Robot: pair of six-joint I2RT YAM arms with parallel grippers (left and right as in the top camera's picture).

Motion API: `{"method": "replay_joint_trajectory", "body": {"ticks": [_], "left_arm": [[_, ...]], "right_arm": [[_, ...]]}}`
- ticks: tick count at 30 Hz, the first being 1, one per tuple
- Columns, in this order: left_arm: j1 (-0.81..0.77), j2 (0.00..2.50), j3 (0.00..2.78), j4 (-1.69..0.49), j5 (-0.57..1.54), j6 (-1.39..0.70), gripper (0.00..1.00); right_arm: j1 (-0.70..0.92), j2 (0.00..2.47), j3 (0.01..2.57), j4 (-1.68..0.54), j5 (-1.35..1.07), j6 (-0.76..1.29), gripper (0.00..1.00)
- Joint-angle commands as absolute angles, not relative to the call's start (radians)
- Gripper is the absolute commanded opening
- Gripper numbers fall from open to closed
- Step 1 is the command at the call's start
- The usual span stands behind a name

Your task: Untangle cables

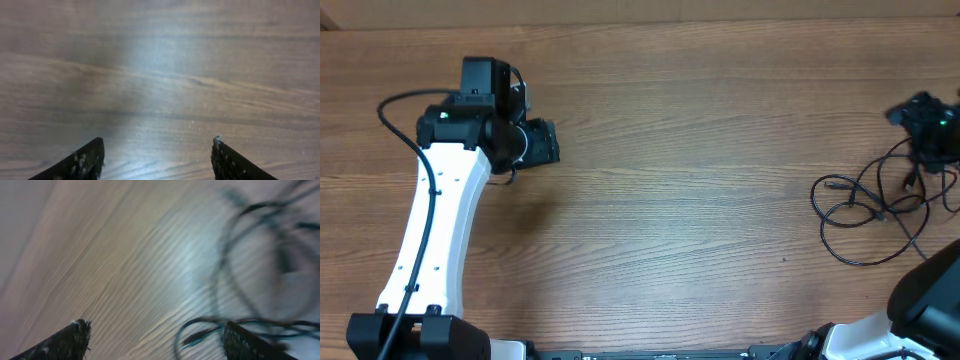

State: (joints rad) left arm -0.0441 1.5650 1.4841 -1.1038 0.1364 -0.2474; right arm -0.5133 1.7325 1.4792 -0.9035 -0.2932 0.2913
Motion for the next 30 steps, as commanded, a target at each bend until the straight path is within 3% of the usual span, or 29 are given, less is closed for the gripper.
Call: {"method": "replay_joint_trajectory", "body": {"ticks": [1, 4, 7, 11, 16, 22, 30], "left_arm": [[-0.054, 1.552, 1.579, -1.102, 0.094, -0.212, 0.73], [-0.061, 1.552, 1.592, -1.107, 0.045, -0.213, 0.75], [-0.067, 1.556, 1.592, -1.17, 0.007, -0.229, 0.87], [-0.066, 1.557, 1.592, -1.346, -0.059, -0.28, 1.0], [-0.066, 1.557, 1.591, -1.53, -0.057, -0.294, 1.0], [-0.066, 1.546, 1.579, -1.67, -0.063, -0.319, 1.0], [-0.066, 1.346, 1.432, -1.584, -0.062, -0.337, 1.0]], "right_arm": [[-0.436, 1.684, 1.484, -0.919, -0.436, 0.159, 0.84], [-0.354, 1.656, 1.484, -0.951, -0.427, 0.093, 0.85], [-0.239, 1.634, 1.484, -1.005, -0.353, 0.037, 0.86], [-0.075, 1.629, 1.483, -1.107, -0.171, 0.014, 0.96], [0.068, 1.629, 1.483, -1.186, -0.052, 0.07, 1.0], [0.118, 1.621, 1.481, -1.296, -0.039, 0.191, 1.0], [0.118, 1.443, 1.363, -1.24, -0.034, 0.202, 1.0]]}}
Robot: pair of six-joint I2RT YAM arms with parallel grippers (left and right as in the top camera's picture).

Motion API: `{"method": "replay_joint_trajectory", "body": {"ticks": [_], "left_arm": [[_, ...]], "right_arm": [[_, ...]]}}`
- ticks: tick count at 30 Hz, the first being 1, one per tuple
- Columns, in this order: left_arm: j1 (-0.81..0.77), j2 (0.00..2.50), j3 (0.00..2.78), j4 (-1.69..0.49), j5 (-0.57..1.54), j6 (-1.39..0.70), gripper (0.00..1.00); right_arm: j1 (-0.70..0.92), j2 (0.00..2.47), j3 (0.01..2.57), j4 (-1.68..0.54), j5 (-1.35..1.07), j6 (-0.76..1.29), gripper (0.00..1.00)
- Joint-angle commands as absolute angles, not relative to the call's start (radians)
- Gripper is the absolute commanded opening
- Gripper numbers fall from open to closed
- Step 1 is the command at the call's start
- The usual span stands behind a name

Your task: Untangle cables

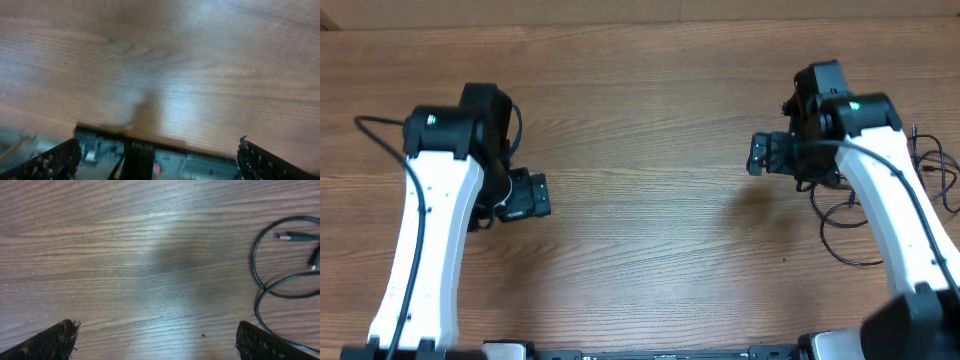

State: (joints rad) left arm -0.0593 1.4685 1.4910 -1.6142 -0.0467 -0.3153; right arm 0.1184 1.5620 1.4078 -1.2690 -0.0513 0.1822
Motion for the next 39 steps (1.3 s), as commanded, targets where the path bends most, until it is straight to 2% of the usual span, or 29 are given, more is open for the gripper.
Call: {"method": "replay_joint_trajectory", "body": {"ticks": [1, 10, 15, 20, 39], "left_arm": [[-0.066, 1.299, 1.4, -1.552, -0.062, -0.337, 1.0], [-0.066, 0.765, 1.08, -1.204, -0.053, -0.272, 1.0], [-0.066, 0.578, 1.028, -1.158, -0.052, -0.314, 0.99], [-0.066, 0.527, 1.028, -1.182, -0.052, -0.326, 0.99], [-0.066, 0.53, 1.028, -1.283, -0.052, -0.326, 1.0]], "right_arm": [[0.118, 1.405, 1.34, -1.217, -0.034, 0.202, 1.0], [0.118, 0.873, 1.058, -0.982, 0.052, 0.21, 1.0], [0.118, 0.644, 1.02, -0.966, 0.074, 0.209, 1.0], [0.118, 0.572, 1.02, -1.0, 0.074, 0.209, 1.0], [0.118, 0.574, 1.02, -1.113, 0.074, 0.209, 1.0]]}}
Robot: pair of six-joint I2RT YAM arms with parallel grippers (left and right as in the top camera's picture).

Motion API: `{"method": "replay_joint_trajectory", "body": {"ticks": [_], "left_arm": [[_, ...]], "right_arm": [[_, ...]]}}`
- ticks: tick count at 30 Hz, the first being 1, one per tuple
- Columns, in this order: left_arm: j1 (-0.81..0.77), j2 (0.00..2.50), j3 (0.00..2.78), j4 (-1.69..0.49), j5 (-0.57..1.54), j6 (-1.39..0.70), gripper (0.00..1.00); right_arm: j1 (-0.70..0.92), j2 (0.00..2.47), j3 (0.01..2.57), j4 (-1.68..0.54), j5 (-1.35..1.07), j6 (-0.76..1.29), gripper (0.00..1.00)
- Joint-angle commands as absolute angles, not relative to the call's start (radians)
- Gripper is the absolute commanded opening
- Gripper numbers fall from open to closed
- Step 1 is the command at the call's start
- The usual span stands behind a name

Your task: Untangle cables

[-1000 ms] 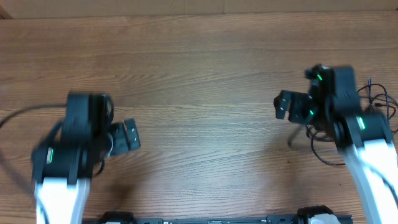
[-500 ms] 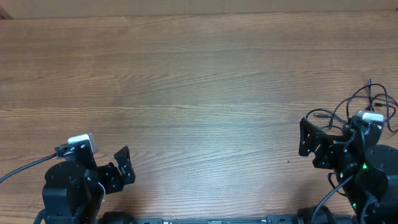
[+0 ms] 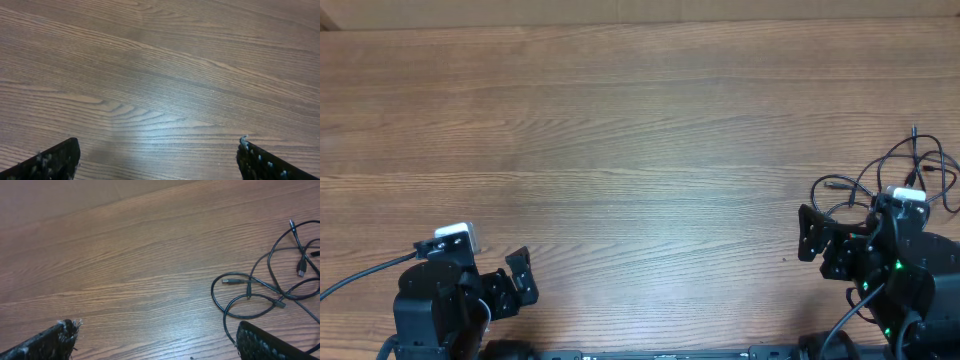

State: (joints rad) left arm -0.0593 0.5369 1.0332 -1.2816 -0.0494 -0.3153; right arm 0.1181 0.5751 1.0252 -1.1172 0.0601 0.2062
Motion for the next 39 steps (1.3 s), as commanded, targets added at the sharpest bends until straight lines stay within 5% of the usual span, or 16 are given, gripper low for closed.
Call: {"method": "replay_joint_trajectory", "body": {"ticks": [1, 9, 25, 33, 39], "left_arm": [[-0.066, 0.53, 1.028, -1.283, -0.052, -0.326, 1.0], [-0.066, 0.53, 1.028, -1.283, -0.052, -0.326, 1.0], [-0.066, 0.53, 1.028, -1.283, -0.052, -0.326, 1.0], [-0.066, 0.53, 1.028, -1.283, -0.052, -0.326, 1.0], [-0.066, 0.53, 1.028, -1.283, -0.052, -0.326, 1.0]], "right_arm": [[0.118, 0.574, 1.02, -1.113, 0.08, 0.204, 1.0], [0.07, 0.508, 0.973, -0.956, 0.138, 0.16, 1.0], [0.063, 0.036, 0.285, -0.097, 0.072, 0.16, 1.0], [0.062, 0.003, 0.05, 0.267, 0.069, 0.16, 1.0], [0.062, 0.003, 0.008, 0.232, 0.052, 0.141, 1.0]]}}
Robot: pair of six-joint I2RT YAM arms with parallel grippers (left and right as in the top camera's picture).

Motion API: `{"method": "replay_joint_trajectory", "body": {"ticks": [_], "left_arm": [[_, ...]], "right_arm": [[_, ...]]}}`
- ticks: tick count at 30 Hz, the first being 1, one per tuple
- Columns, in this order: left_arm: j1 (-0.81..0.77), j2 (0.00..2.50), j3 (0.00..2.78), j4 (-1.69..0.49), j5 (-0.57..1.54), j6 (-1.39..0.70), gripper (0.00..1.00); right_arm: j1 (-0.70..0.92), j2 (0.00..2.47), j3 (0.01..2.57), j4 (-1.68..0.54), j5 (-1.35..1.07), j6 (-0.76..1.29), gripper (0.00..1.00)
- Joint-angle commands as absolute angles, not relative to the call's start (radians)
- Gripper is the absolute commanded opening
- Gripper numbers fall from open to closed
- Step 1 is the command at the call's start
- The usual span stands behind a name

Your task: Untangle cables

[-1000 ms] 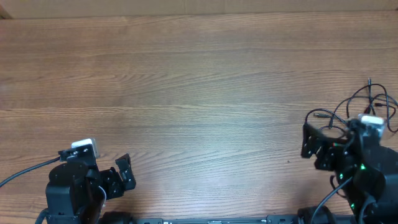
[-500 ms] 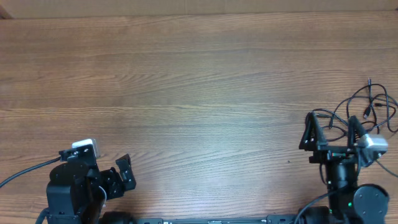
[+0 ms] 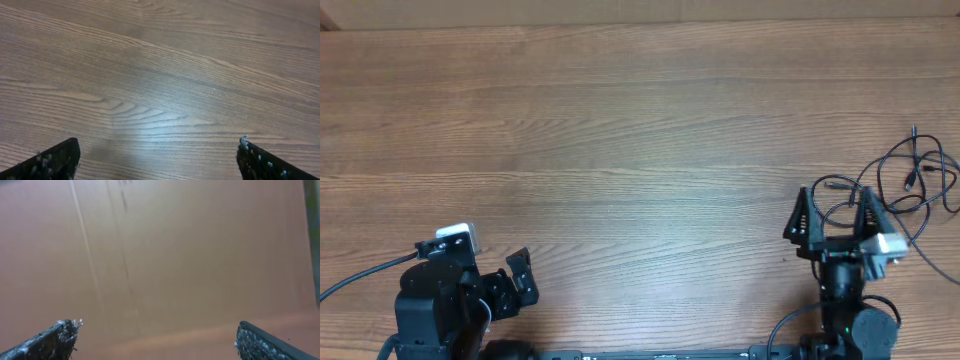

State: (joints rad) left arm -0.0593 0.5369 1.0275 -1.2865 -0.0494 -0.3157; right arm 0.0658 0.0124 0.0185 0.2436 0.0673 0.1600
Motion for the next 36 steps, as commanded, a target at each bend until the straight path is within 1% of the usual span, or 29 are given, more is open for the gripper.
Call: {"method": "replay_joint_trajectory", "body": {"ticks": [1, 8, 36], "left_arm": [[-0.066, 0.53, 1.028, -1.283, -0.052, -0.326, 0.99], [-0.066, 0.53, 1.028, -1.283, -0.052, -0.326, 0.99], [-0.066, 0.53, 1.028, -1.283, -0.052, -0.326, 1.0]], "right_arm": [[0.062, 0.003, 0.008, 0.211, 0.05, 0.125, 1.0], [0.062, 0.003, 0.008, -0.087, 0.011, 0.096, 1.0], [0.062, 0.003, 0.008, -0.084, -0.002, 0.096, 1.0]]}}
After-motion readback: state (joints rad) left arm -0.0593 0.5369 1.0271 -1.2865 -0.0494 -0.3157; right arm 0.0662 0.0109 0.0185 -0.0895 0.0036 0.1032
